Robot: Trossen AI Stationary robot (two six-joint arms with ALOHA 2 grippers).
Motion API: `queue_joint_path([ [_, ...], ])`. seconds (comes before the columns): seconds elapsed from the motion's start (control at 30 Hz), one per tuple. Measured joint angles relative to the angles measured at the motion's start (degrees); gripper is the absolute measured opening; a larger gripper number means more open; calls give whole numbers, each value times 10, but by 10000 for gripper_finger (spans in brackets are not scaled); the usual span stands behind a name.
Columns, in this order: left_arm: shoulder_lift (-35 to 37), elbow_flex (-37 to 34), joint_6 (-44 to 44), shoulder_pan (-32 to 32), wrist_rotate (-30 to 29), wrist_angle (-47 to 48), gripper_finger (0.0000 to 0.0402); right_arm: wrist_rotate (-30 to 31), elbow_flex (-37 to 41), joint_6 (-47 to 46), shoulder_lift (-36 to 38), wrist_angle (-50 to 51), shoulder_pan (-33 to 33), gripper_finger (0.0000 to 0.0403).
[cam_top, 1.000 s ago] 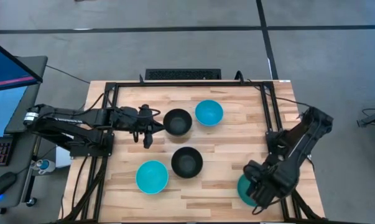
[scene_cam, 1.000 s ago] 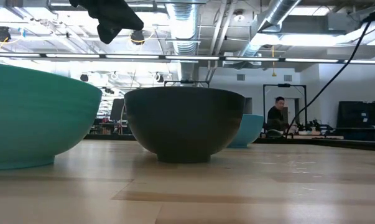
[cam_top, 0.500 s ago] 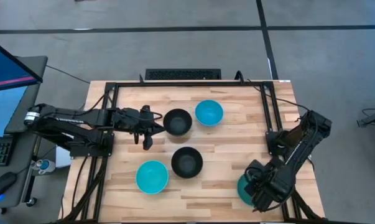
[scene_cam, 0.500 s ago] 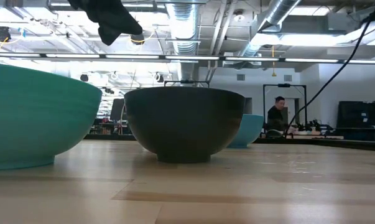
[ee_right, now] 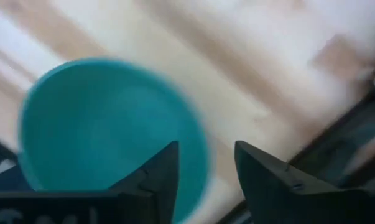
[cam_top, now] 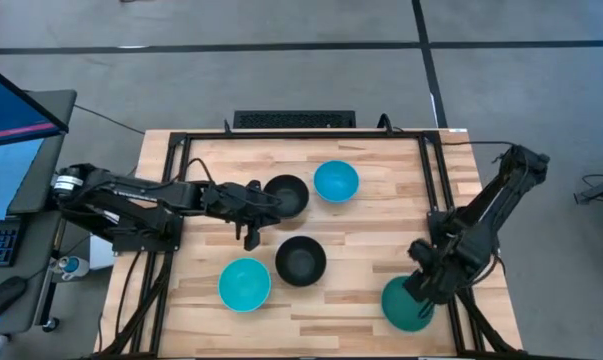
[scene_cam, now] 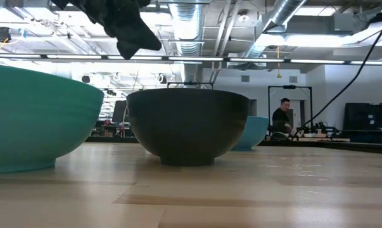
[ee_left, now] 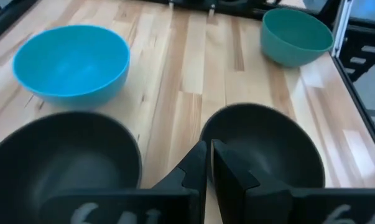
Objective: Nest bowls inside each other
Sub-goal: Stack the green bowl on top of the black bowl
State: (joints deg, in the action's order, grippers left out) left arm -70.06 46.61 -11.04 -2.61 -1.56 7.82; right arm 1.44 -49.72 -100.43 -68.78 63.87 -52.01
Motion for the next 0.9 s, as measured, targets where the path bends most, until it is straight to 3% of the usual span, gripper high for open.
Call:
queue_joint_path([
  [0.2, -15, 0, -6, 5, -4, -7, 14, 1, 16, 34, 16, -3, 11, 172],
  [0.57, -13, 0, -2, 38, 9, -17, 14, 1, 20, -13, 1, -32, 14, 274],
  [0.9, -13, 0, 3, 49, 13, -11, 14, -16, 20, -50, -67, -66, -26, 282],
])
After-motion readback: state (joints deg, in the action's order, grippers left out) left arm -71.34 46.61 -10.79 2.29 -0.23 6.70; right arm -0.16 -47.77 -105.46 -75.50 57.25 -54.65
